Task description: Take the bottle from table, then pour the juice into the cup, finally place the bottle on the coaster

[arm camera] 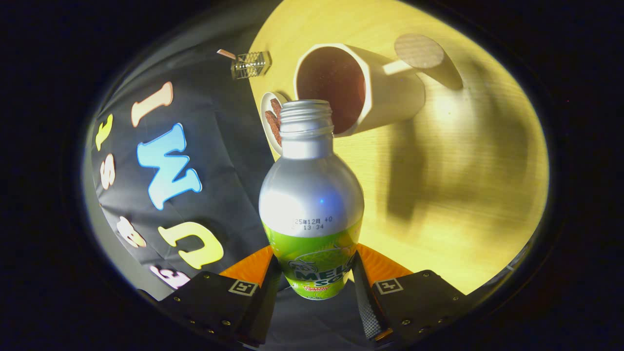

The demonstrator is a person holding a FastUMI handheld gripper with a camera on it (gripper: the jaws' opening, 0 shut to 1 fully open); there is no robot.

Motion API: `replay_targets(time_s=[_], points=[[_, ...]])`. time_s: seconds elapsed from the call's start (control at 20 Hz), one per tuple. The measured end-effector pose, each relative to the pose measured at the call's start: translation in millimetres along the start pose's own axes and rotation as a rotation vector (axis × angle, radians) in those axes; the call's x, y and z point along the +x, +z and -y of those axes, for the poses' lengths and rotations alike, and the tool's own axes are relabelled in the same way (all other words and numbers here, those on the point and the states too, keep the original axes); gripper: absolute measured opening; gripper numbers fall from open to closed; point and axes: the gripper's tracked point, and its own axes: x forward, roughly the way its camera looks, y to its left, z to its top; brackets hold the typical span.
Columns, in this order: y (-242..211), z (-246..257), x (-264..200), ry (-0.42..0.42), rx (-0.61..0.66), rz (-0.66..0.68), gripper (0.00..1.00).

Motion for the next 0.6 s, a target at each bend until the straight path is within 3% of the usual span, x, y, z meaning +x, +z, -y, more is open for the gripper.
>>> replay_targets(time_s=[0.15, 0.6], points=[[1.6, 18.0, 2.6, -0.047, -0.166, 0.024, 0.72], [3.4, 48.8, 12.6, -0.145, -0.454, 0.103, 0.72]])
